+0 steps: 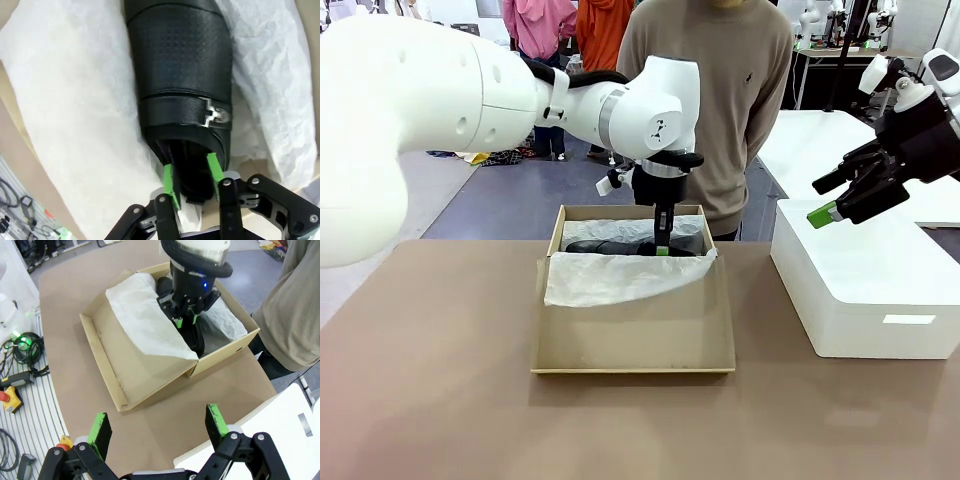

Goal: Pack the shoes into the box.
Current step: Place the other shoe of the Shoes into the Shoes Box.

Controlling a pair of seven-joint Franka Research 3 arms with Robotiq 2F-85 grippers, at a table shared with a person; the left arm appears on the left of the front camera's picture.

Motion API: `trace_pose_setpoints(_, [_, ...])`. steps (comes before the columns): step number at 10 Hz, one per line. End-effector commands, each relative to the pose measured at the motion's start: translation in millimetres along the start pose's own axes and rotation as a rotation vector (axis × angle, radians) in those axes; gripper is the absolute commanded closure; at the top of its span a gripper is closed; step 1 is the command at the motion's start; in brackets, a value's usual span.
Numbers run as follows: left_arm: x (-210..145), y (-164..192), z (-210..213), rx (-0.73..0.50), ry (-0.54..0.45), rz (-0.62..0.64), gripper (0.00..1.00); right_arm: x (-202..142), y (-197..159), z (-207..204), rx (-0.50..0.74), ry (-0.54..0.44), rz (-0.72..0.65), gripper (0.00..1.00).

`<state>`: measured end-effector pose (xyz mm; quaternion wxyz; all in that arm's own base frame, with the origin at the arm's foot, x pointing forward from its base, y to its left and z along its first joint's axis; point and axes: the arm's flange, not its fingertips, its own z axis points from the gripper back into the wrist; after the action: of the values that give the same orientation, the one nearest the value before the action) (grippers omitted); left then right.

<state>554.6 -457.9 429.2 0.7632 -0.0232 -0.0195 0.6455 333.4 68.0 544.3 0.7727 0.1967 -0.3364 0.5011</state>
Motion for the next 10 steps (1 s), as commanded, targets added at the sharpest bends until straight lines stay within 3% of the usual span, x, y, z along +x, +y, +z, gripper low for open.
trace_pose_setpoints(1, [6,-2,37,-0.019,-0.037,0.077,0.0,1,-2,-1,0.014,-0.028,0.004,0.0])
trace_pose_setpoints(4, [27,1,76,-0.056,-0.057,0.111,0.0,1,-2,-1,0.014,-0.028,0.004,0.0])
trace_pose_setpoints(5, [33,4,80,-0.035,-0.068,0.056,0.0,1,-2,-1,0.014,-0.028,0.004,0.0])
trace_pose_setpoints(6, [24,-4,69,-0.063,-0.003,0.046,0.0,1,-2,-1,0.014,-0.028,0.004,0.0])
trace_pose_setpoints(10, [24,-4,69,-0.063,-0.003,0.046,0.0,1,-2,-1,0.014,-0.028,0.004,0.0])
